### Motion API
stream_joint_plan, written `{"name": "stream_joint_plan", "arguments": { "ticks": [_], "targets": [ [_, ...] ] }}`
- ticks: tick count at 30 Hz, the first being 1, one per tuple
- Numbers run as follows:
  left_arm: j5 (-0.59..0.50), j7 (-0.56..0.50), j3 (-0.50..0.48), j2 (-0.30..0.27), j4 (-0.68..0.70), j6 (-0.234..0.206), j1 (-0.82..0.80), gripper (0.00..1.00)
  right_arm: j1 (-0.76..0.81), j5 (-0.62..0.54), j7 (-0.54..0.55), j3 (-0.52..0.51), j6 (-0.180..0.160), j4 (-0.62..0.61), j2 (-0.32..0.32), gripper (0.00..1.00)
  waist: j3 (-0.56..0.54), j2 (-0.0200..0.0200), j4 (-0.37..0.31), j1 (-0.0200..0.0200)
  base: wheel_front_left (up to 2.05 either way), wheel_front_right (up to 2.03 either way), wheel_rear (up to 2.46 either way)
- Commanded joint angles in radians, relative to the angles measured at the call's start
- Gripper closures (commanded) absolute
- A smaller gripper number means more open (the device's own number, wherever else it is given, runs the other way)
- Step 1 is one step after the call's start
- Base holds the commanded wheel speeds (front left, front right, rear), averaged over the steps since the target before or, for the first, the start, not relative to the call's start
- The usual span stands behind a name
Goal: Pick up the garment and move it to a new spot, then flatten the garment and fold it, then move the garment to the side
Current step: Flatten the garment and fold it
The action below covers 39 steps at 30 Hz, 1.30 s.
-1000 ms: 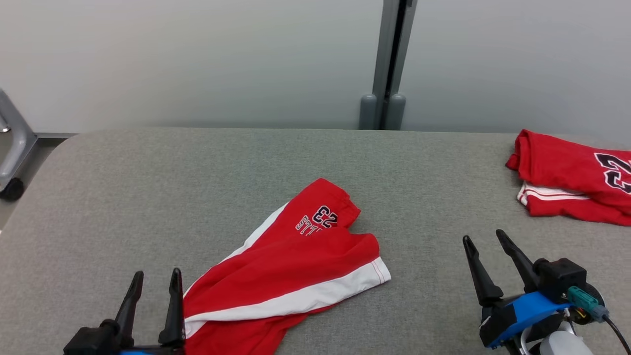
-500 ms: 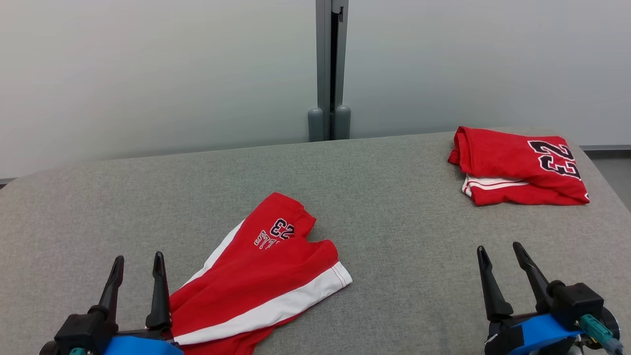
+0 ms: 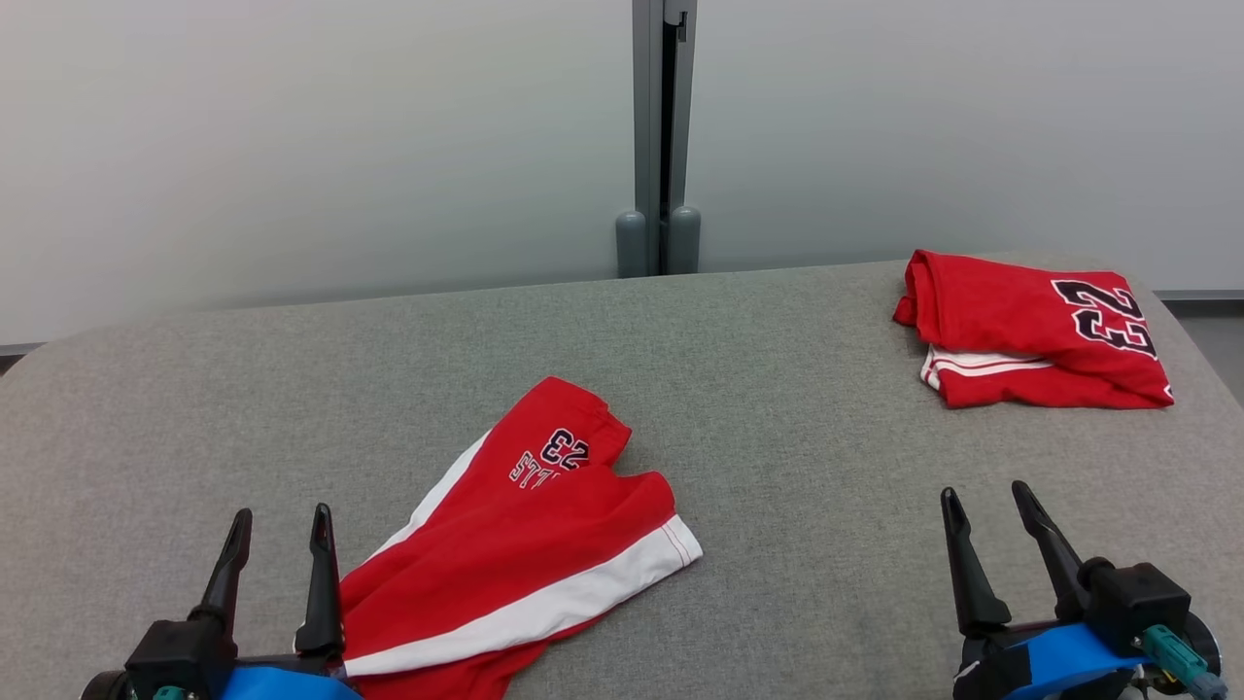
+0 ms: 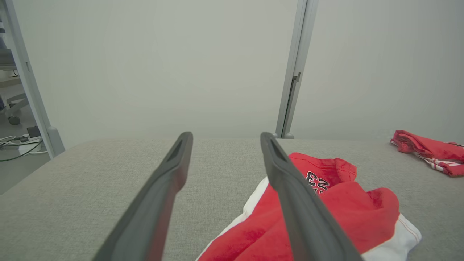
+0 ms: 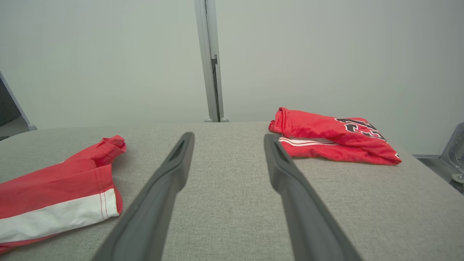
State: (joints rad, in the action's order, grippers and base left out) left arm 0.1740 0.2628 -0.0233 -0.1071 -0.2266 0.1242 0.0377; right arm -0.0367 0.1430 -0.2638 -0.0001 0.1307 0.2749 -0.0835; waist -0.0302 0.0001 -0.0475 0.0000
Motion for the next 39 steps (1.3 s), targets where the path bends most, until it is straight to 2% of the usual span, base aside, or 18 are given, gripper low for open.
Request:
{"name": "stream_joint_plan", "arguments": {
  "ticks": [1, 20, 26, 33, 39],
  "targets": [
    [-0.013, 0.002, 0.000, -0.002, -0.002, 0.008, -0.011, 0.00, 0.000, -0.003, 0.000, 0.000, 0.000, 0.004, 0.002, 0.00, 0.000, -0.0001, 0.004, 0.0000, 0.00, 0.00, 0.00],
    [-0.007, 0.002, 0.008, -0.017, -0.011, 0.007, -0.010, 0.00, 0.008, 0.004, 0.000, 0.001, 0.000, 0.018, 0.005, 0.00, 0.002, -0.0001, 0.015, 0.0000, 0.00, 0.00, 0.00],
    [0.015, 0.002, -0.015, -0.020, -0.021, 0.007, -0.009, 0.00, -0.008, 0.011, 0.000, -0.001, 0.000, 0.044, 0.005, 0.00, 0.008, -0.0001, 0.059, 0.0000, 0.00, 0.00, 0.00],
    [0.036, 0.002, -0.007, -0.024, -0.037, 0.007, 0.014, 0.00, -0.067, 0.024, 0.000, 0.053, 0.000, 0.117, -0.011, 0.00, 0.023, -0.0001, 0.120, 0.0000, 0.00, 0.00, 0.00],
    [0.123, 0.002, 0.024, -0.022, -0.065, 0.007, 0.048, 0.00, -0.116, 0.043, 0.000, 0.108, 0.000, 0.179, -0.022, 0.00, 0.037, -0.0001, 0.162, 0.0000, 0.00, 0.00, 0.00]
  ]
}}
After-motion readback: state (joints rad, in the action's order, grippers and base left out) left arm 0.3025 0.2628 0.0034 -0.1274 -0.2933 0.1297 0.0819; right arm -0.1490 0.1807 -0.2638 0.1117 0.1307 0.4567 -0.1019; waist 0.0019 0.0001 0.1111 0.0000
